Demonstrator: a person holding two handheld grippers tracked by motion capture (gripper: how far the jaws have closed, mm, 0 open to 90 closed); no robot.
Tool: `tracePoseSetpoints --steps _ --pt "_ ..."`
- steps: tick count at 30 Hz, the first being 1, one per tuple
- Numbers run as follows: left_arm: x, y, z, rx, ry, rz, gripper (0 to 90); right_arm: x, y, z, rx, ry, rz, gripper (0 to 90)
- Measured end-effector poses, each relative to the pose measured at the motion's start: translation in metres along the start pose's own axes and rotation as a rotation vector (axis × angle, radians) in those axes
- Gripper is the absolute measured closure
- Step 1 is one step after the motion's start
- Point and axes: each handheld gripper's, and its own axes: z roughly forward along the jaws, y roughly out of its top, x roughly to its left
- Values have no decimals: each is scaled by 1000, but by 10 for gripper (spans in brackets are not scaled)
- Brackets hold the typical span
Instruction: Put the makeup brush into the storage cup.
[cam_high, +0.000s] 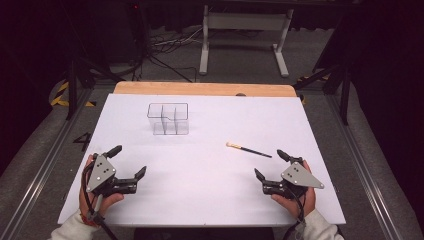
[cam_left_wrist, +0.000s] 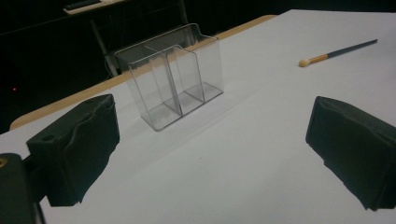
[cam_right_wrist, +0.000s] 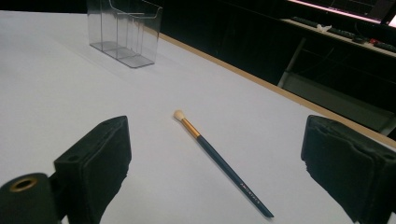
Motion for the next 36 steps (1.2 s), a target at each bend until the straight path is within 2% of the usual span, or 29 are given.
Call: tracePoseSetpoints --steps 8,10,14,17,20,22,25,26,30,35,36 --pt "0 -7 3 20 -44 5 40 -10 -5 4 36 13 32 88" --pt "0 -10 5 8 -43 -8 49 -12 -7 5 46 9 32 88" --pt "1 -11 7 14 -36 -17 53 -16 -8 4 52 -7 41 88" --pt "3 -12 6 1 -51 -28 52 -18 -9 5 58 -10 40 88" --pt "3 -12 6 22 -55 -10 47 -21 -9 8 62 -2 42 96" --pt "2 -13 5 25 -65 -9 48 -22 -8 11 80 5 26 98" --pt "2 -14 4 26 -110 -7 37 -22 -5 15 114 20 -11 122" --pt "1 -13 5 35 -120 -1 37 -23 -2 16 134 26 -33 126" --pt "-1 -14 8 45 -124 -1 38 -31 9 25 227 131 -11 157" --pt "1 -16 8 42 -124 -19 41 -39 26 41 333 203 -34 171" --pt "1 -16 8 46 -118 -28 42 -40 30 46 350 208 -37 197"
